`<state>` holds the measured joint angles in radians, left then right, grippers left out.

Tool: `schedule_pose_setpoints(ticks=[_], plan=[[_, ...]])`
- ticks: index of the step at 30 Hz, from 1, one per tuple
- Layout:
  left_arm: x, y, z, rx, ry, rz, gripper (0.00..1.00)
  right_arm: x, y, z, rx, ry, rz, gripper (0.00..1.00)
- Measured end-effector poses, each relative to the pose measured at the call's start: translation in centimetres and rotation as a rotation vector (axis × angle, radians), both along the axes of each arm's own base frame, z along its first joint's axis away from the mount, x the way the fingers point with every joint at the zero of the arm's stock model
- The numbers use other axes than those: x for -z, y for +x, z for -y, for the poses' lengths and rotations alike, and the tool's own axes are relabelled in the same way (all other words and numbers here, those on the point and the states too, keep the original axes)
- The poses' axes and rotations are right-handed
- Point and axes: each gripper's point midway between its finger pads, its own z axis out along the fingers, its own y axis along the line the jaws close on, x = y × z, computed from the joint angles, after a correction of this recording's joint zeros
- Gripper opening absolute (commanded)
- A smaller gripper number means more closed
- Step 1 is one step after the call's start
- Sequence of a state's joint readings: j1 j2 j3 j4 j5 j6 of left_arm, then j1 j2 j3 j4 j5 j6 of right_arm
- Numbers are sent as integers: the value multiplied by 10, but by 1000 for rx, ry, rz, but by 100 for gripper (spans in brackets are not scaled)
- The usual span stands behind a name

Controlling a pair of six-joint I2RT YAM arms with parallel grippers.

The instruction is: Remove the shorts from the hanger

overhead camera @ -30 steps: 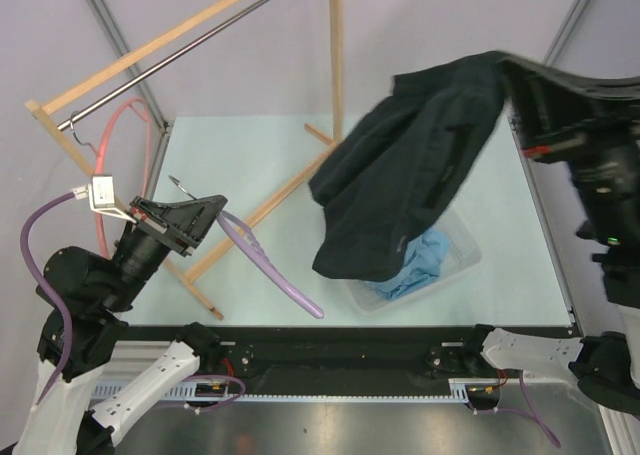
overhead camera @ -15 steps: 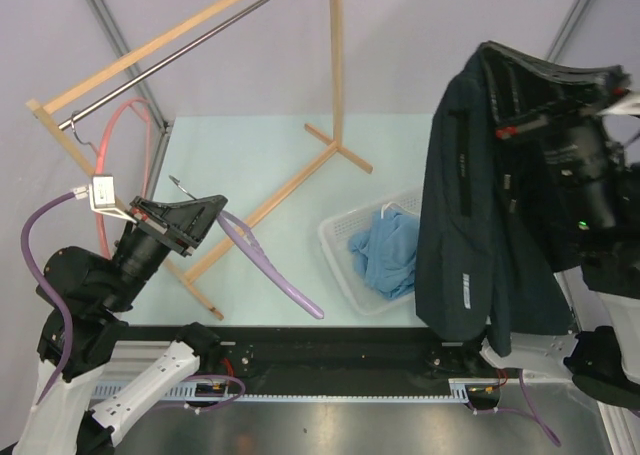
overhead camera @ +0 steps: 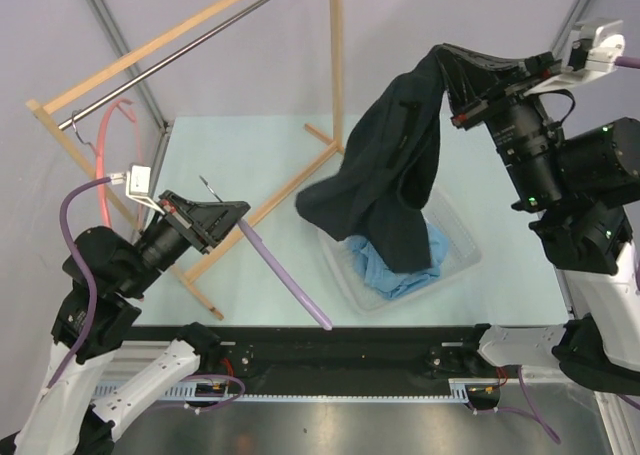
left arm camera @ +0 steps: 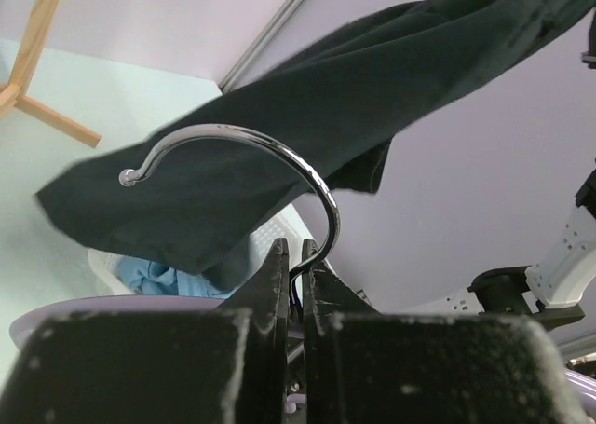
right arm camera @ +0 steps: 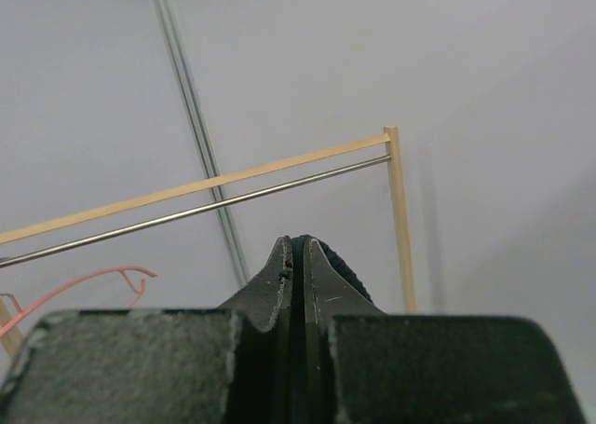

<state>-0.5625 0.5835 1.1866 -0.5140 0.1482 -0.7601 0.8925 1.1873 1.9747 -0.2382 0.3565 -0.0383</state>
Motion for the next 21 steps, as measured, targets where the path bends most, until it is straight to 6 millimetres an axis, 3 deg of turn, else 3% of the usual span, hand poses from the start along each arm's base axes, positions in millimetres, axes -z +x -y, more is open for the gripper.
schedule_pose_setpoints(ticks=[10, 16, 21], plan=[[15, -9, 9, 59, 32, -43, 0, -7, -28, 52, 61, 52, 5, 0], [25, -8, 17, 88, 60, -74, 1, 33, -29, 69, 113, 20, -55, 0], [25, -7, 18, 89, 60, -70, 0, 67, -13, 56, 144, -42, -118, 0]])
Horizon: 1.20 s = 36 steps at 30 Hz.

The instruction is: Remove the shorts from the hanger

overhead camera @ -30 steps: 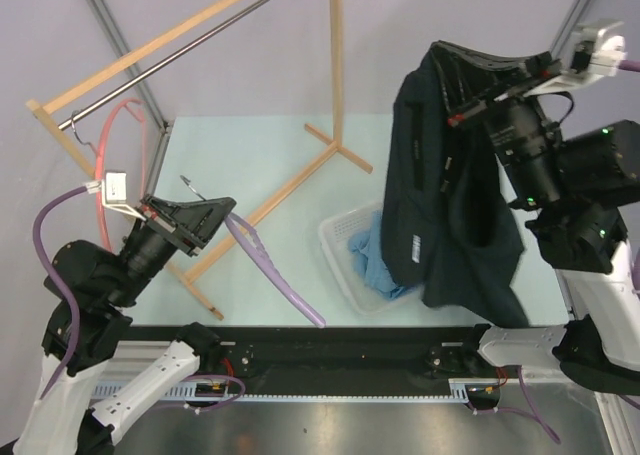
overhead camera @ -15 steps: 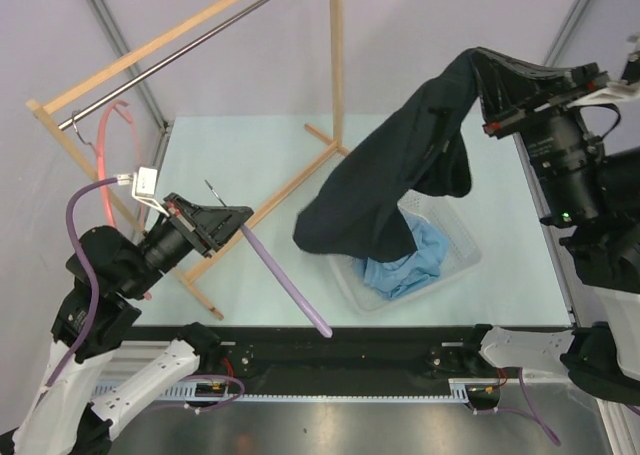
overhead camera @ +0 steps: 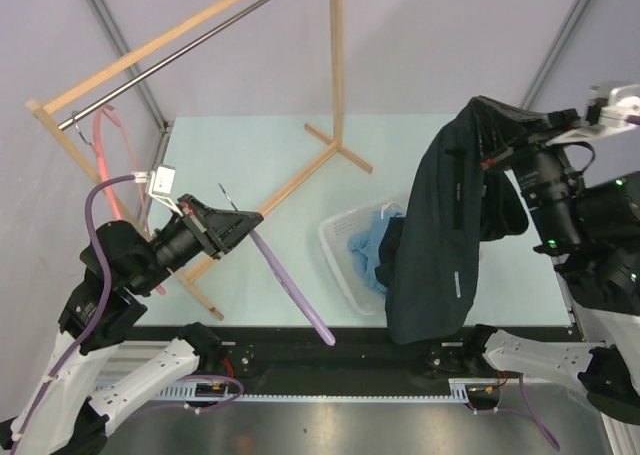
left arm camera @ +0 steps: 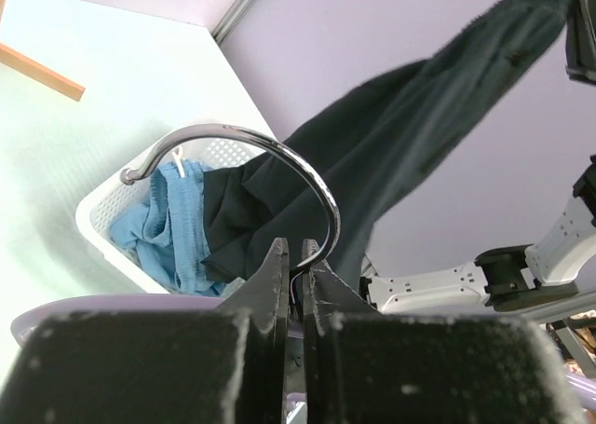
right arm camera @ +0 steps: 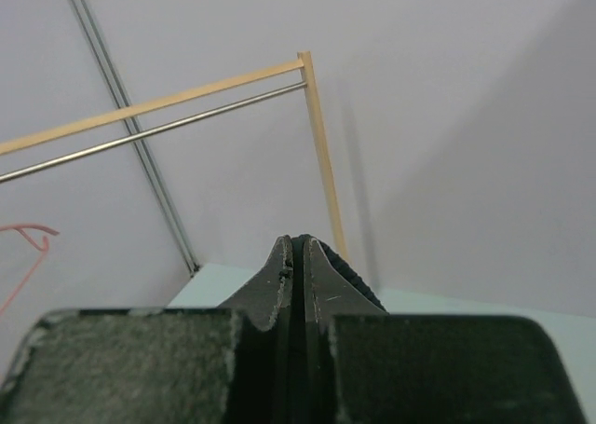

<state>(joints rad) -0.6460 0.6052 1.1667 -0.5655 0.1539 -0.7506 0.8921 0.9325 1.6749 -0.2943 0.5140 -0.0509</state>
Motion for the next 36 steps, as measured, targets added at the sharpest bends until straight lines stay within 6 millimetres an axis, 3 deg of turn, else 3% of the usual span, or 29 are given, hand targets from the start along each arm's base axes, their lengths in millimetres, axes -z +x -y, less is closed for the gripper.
schedule_pose_setpoints(ticks=[4, 10, 16, 20, 24, 31, 36], plan=[[7, 0, 2, 8, 5, -9, 0, 7, 22, -22, 24, -59, -23, 0], [19, -2, 1, 8, 18, -25, 0, -11, 57, -47, 75, -115, -11, 0], [12, -13, -9, 6, -11, 13, 0, -3, 59, -31, 120, -139, -15, 0], [10, -16, -10, 8, -25, 29, 0, 30, 44, -7, 134, -138, -49, 0], [18, -15, -7, 18, -34, 20, 0, 78, 33, 3, 116, -129, -138, 0], [20, -10, 5, 58, -24, 6, 0, 155, 33, -15, 38, -141, -346, 0], [23, -9, 11, 82, -14, -7, 0, 226, 37, -34, -4, -176, -521, 0]])
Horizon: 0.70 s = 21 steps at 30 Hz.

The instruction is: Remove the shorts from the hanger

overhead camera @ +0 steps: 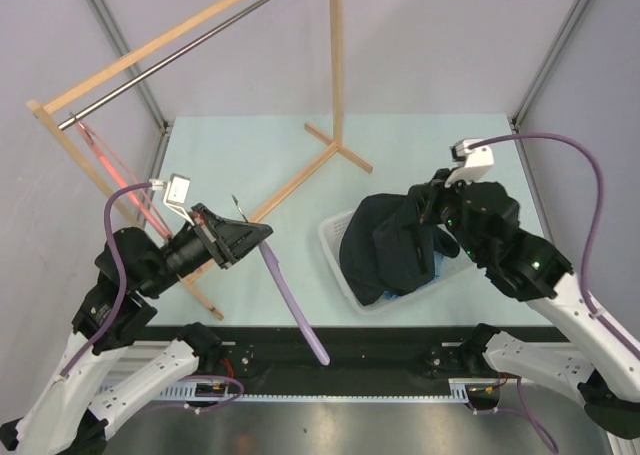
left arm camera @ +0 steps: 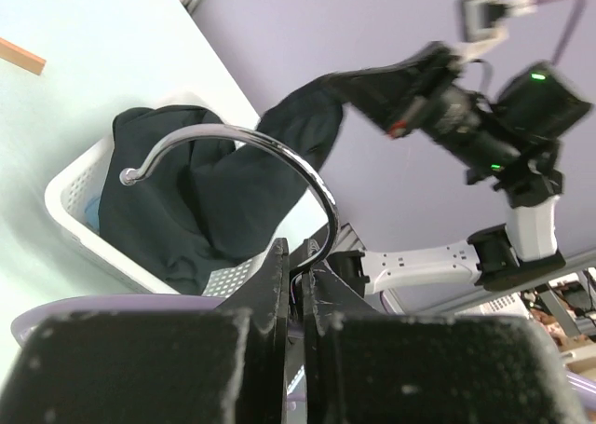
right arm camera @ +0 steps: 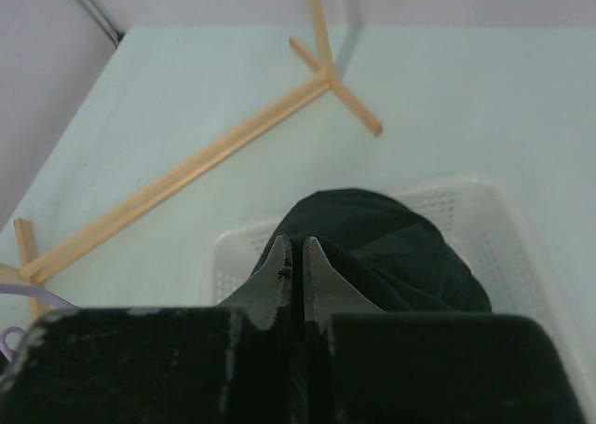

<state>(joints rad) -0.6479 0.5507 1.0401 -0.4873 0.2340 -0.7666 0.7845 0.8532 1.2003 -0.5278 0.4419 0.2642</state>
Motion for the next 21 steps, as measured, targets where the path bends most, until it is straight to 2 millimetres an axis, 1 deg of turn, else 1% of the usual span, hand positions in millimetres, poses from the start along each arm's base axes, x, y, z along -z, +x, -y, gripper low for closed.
schedule_pose_setpoints(ticks=[1, 2, 4, 5, 7, 9, 12, 15, 16, 18, 21], plan=[[0, -1, 1, 7, 1, -1, 1, 13, 2, -4, -4, -3, -35, 0], [0, -1, 1, 10, 2, -1, 0, 21, 3, -7, -6, -1, -60, 0], [1, -2, 1, 16, 8, 7, 0, 47, 8, -18, -11, 3, -132, 0], [1, -2, 1, 17, 10, 10, 0, 56, 9, -20, -10, 2, -159, 0], [1, -2, 1, 18, 21, 23, 0, 82, 16, -25, 11, -5, -228, 0], [3, -3, 1, 25, 38, 35, 0, 106, 25, -23, 45, 0, -280, 0], [7, -2, 4, 34, 56, 45, 1, 148, 37, -17, 89, 26, -361, 0], [19, 5, 9, 34, 86, 34, 0, 201, 45, -16, 107, 42, -456, 0], [23, 9, 10, 29, 96, 25, 0, 223, 46, -19, 100, 35, -500, 0], [31, 17, 14, 20, 116, 6, 0, 248, 49, -25, 86, 25, -546, 0], [35, 28, 18, 0, 129, -8, 0, 277, 54, -37, 68, 58, -586, 0]])
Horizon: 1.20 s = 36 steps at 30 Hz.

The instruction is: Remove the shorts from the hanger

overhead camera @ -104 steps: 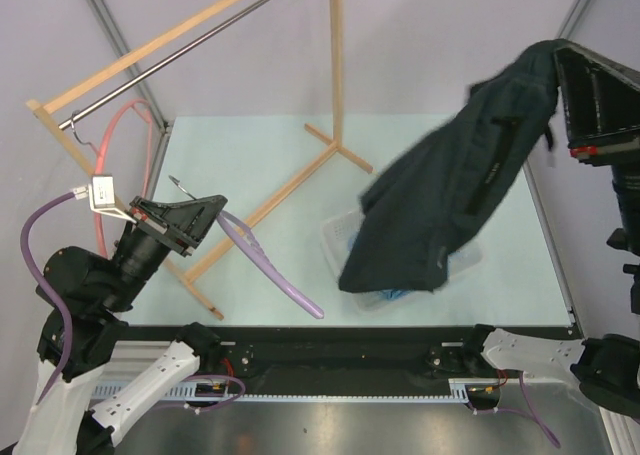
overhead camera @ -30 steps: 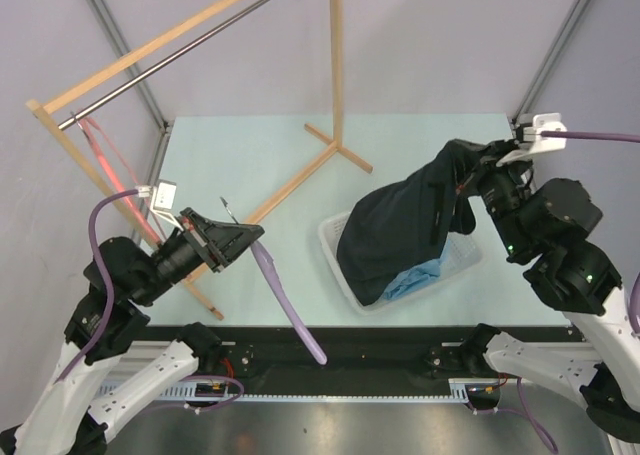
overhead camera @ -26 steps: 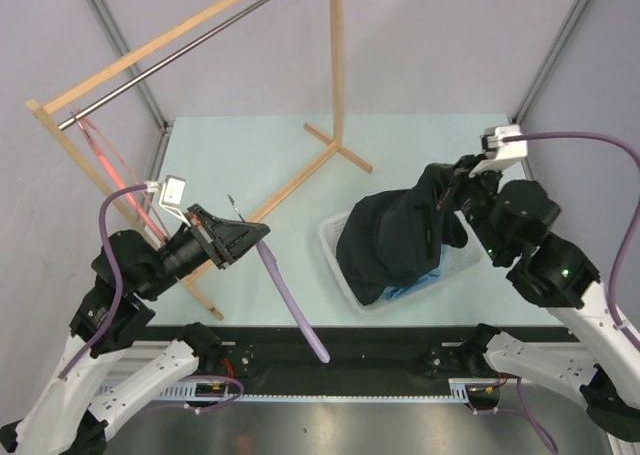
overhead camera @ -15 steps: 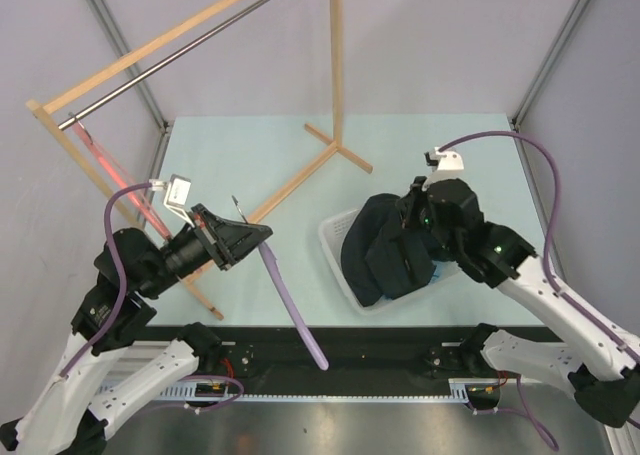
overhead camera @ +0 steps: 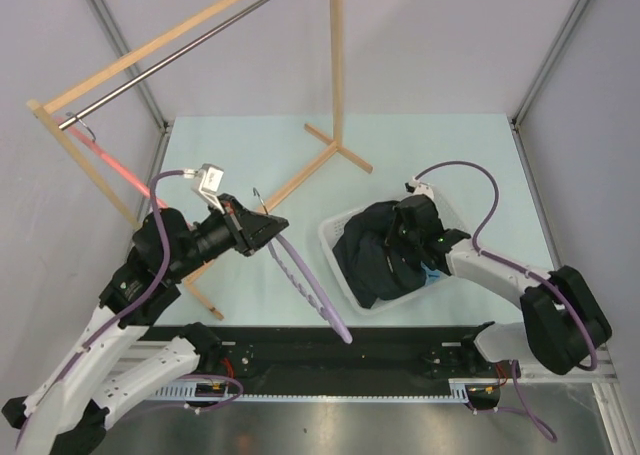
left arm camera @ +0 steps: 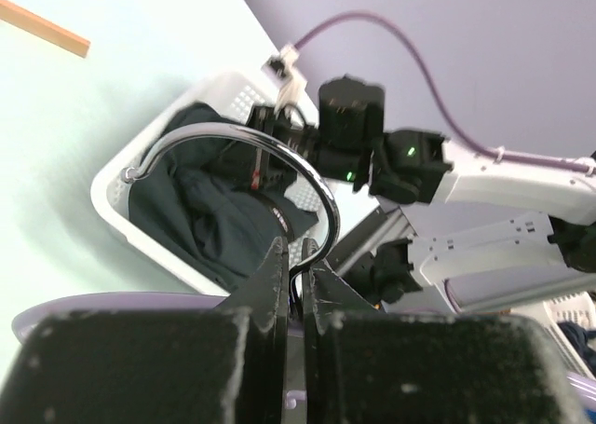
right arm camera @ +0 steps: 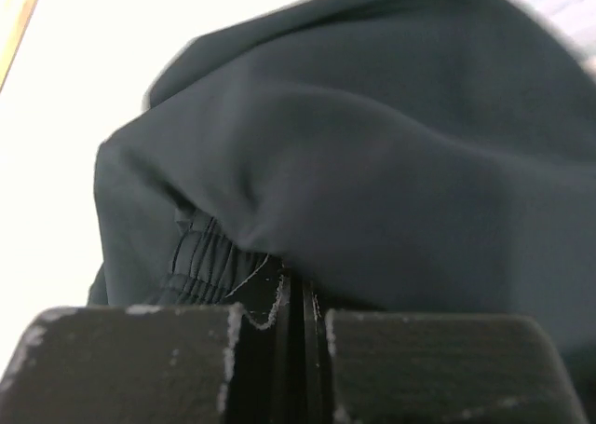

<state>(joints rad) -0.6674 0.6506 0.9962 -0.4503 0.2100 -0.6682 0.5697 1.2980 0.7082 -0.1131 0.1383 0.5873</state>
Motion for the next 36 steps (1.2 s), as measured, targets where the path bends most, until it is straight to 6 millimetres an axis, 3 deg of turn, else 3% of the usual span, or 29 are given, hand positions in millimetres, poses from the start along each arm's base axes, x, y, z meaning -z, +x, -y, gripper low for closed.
schedule_pose_setpoints(ticks=[3, 6, 7, 8, 9, 12, 16, 18, 21, 25, 32, 36], plan=[[-1, 9, 2, -24, -1, 5, 0, 17, 1, -7, 14, 55, -24, 0], [1, 14, 1, -44, 12, 4, 1, 15, 0, -9, 31, 67, -10, 3], [1, 15, 1, -47, 18, 6, 0, 14, -2, -9, 32, 66, -5, 21], [-5, 18, 2, -49, 21, 18, 1, 9, -7, -6, 37, 62, 4, 28], [-7, 19, 3, -48, 22, 22, 1, 5, -9, -4, 42, 63, 8, 47], [-15, 21, 3, -49, 32, 49, 0, -16, -22, 10, 57, 68, 27, 75], [-23, 24, 1, -52, 53, 92, 0, -51, -37, 26, 71, 112, 89, 94], [-24, 27, 1, -56, 75, 110, 1, -60, -47, 31, 66, 117, 94, 100], [-22, 31, 1, -59, 118, 126, 0, -77, -61, 35, 36, 122, 93, 100], [-22, 38, 2, -59, 159, 147, 0, -117, -76, 28, -31, 173, 137, 100], [-15, 47, 1, -80, 213, 168, 0, -220, -112, -19, -296, 383, 294, 100], [-10, 59, 0, -107, 258, 176, 0, -260, -138, -44, -442, 487, 361, 100]])
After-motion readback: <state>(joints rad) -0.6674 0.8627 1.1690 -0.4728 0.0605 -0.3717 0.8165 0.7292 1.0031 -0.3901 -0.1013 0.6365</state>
